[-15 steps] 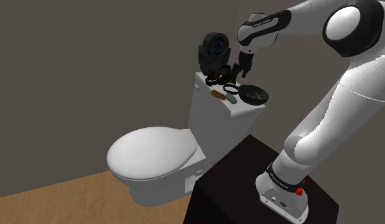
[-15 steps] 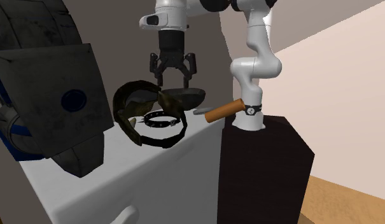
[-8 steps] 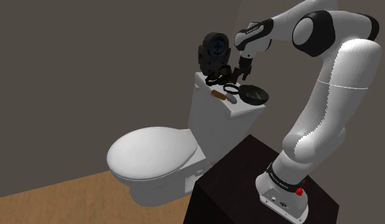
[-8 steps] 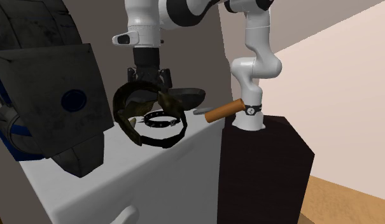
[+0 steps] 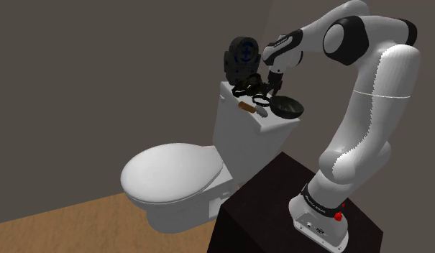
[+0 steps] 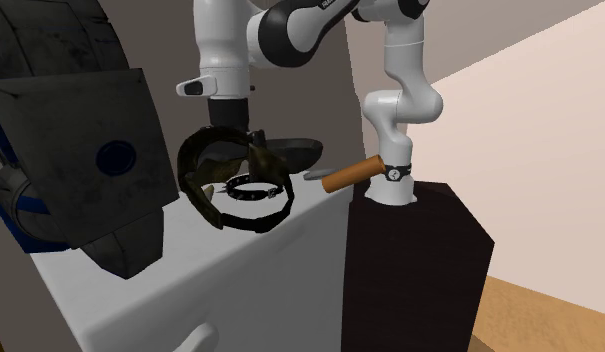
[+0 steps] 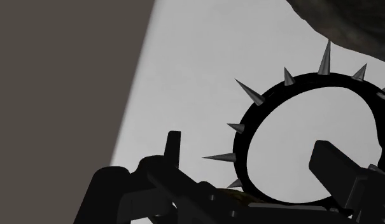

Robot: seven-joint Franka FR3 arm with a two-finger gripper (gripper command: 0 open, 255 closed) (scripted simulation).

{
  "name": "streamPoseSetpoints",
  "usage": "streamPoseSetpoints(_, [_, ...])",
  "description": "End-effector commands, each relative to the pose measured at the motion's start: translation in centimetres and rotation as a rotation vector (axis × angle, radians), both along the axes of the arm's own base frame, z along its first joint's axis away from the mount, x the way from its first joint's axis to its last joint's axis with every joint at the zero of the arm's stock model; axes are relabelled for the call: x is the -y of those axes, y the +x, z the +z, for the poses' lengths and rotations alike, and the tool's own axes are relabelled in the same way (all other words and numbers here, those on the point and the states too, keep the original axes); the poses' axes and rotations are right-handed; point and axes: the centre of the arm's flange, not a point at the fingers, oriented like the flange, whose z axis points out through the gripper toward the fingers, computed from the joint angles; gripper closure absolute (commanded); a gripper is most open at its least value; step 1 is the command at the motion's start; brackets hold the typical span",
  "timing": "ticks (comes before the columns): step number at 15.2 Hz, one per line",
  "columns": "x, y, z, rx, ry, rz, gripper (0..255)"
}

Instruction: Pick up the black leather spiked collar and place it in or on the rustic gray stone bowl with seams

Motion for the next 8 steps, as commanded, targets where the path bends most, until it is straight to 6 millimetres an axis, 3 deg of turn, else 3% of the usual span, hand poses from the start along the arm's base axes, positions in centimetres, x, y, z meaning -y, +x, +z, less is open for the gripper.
streamPoseSetpoints(1, [0.01, 0.03, -0.33, 0.001, 0.0, 0.0, 0])
streamPoseSetpoints(7, [0.01, 0.03, -0.33, 0.001, 0.0, 0.0, 0])
streamPoseSetpoints(8, [0.01, 0.03, -0.33, 0.001, 0.0, 0.0, 255])
